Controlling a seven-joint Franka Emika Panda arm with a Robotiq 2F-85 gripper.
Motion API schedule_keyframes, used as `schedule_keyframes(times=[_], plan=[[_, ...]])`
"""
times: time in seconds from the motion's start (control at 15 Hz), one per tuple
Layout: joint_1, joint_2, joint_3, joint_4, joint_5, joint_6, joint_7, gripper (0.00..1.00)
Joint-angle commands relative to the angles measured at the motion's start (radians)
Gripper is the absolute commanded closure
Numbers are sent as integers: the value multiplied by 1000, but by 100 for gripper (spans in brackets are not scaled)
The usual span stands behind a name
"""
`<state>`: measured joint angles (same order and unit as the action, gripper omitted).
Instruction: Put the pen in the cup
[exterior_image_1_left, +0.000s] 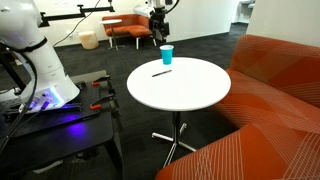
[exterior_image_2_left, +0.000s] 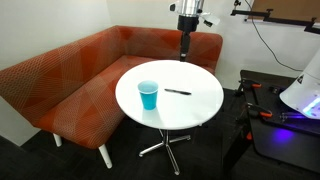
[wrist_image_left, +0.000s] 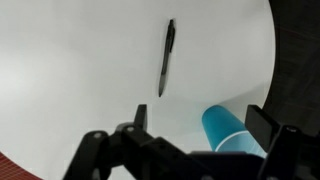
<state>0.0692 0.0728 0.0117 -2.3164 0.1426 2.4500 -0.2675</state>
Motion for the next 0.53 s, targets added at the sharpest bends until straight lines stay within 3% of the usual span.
schedule_keyframes(times=[0.0, 0.47], plan=[[3, 55, 25, 33, -74, -9, 119, 0], [3, 143, 45, 19, -112, 107, 154, 0]])
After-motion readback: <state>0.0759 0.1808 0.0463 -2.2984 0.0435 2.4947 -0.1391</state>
